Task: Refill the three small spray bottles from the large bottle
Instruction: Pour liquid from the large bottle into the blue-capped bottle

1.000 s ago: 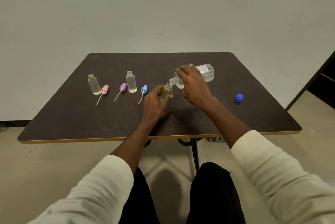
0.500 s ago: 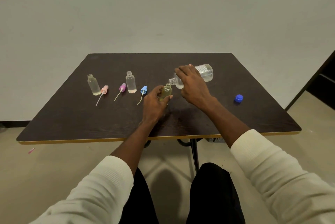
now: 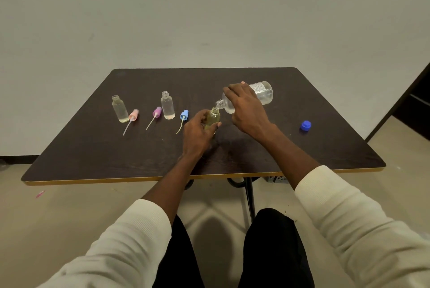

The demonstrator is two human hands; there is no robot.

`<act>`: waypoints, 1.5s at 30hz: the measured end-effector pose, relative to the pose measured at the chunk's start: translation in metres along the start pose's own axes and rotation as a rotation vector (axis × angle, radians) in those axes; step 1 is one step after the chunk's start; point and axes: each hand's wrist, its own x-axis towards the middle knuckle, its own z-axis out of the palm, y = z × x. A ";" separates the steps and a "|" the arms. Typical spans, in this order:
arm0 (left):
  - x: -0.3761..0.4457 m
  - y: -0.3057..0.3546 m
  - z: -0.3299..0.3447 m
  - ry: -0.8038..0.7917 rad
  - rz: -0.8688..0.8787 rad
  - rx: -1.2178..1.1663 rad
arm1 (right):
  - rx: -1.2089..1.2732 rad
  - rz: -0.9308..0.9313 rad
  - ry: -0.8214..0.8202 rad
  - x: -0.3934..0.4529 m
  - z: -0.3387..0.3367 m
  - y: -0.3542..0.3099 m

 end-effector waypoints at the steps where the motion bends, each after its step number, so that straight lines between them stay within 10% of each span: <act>1: 0.000 0.000 0.000 0.001 -0.005 -0.003 | -0.001 0.000 -0.002 0.000 0.000 0.000; 45: -0.001 0.001 0.000 0.000 0.015 -0.007 | -0.030 -0.015 0.006 -0.001 -0.003 -0.001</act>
